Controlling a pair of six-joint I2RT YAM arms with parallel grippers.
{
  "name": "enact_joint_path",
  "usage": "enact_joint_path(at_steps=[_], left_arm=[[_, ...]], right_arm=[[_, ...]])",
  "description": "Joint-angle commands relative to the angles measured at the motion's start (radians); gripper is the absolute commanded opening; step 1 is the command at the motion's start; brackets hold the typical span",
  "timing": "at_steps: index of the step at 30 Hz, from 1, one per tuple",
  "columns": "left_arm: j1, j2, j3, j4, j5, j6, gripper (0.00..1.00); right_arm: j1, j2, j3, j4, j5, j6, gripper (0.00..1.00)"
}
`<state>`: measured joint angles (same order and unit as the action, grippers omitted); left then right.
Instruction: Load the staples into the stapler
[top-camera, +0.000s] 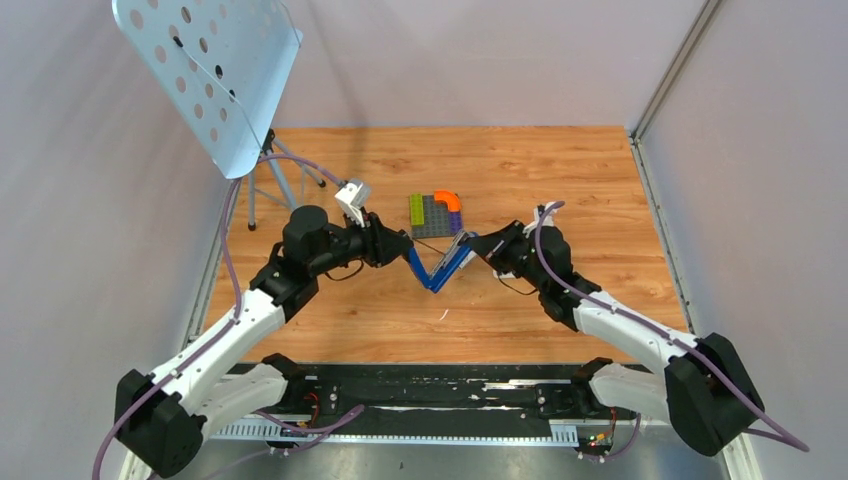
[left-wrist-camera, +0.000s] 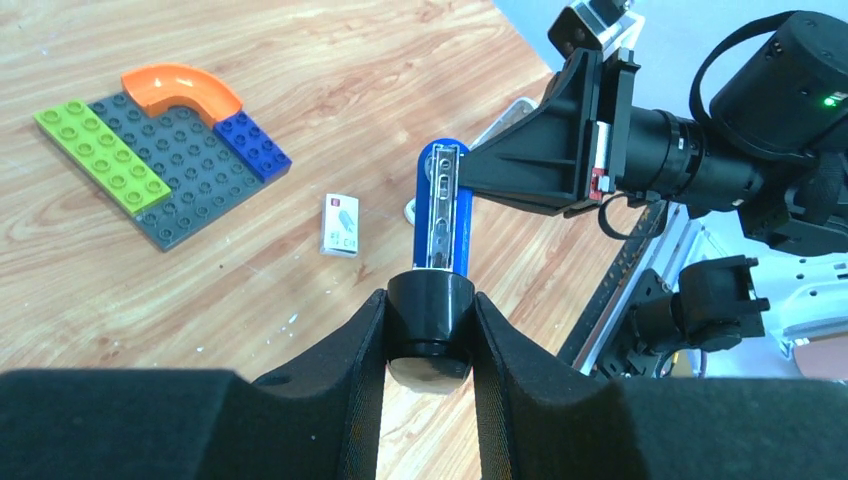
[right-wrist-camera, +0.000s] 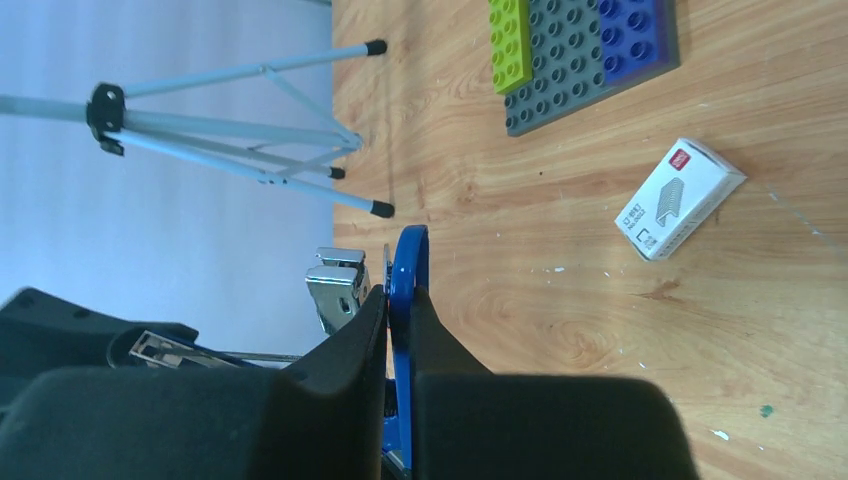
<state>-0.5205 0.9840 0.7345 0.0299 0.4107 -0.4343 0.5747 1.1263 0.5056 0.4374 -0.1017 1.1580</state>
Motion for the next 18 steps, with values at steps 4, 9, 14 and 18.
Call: enact_joint_path(at_steps=[4,9,14,18], left_arm=[[0.01,-0.146,-0.134,0.157,-0.084,-0.024,0.0],[0.01,-0.226,-0.192,0.217,-0.104,-0.06,0.0],[0.01,-0.266,-0.238,0.224,-0.112,-0.096,0.0],[0.01,-0.289,-0.294,0.278,-0.114,-0.145,0.09]], right_arm=[[-0.079,-0.125,-0.053,0.011,0.146,0.151,0.0],[-0.103,-0.194,-0.078,0.015,0.177,0.239,0.0],[-0.128,-0.259,-0.072,0.012,0.213,0.28,0.0],[-0.135,-0.287,-0.059,0.014,0.242,0.304,0.0]])
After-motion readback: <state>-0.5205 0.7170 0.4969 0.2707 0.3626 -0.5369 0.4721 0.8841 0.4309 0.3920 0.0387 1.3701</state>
